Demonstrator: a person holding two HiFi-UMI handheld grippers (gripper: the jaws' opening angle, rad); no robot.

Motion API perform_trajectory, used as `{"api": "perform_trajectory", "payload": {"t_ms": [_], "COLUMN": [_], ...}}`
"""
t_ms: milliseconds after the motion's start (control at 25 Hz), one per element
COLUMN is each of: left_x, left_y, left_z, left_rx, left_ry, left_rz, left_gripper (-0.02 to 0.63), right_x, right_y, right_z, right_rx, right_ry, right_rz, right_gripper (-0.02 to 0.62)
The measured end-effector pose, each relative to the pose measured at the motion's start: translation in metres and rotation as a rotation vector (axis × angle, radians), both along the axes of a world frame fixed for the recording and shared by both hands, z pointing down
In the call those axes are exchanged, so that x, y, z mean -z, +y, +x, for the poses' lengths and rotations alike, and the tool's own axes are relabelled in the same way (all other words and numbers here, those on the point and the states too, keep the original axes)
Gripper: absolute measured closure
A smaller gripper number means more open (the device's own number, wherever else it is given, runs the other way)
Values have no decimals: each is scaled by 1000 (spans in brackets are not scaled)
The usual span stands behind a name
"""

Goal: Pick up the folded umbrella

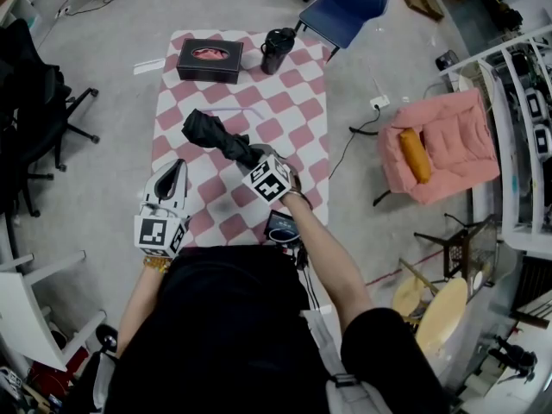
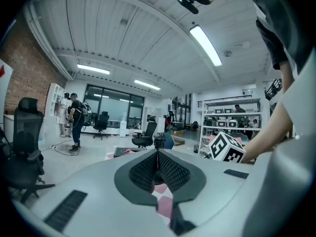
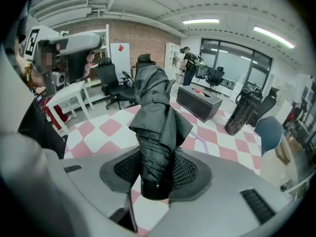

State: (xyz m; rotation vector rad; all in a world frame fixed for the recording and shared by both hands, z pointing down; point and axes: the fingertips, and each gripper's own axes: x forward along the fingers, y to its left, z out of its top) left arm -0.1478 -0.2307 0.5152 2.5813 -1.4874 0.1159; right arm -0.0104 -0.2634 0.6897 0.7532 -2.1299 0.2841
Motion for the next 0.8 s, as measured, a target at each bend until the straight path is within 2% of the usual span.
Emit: {"api": "perform_trajectory", "payload": {"t_ms": [400, 800], "left_x": [7, 33], "left_y": [-9, -26], "left_z": [4, 13], "left_rx": [-32, -66], "left_ry": [-9, -13], "left_rz": [27, 92], "left_gripper": [591, 590], "right_x": [45, 95], "right_y": [-10, -20], "right_z": [-11, -11], "right_rx": [-49, -82], "right_ry": [-80, -141], "right_rz": [111, 214], "right_gripper": [431, 430]}}
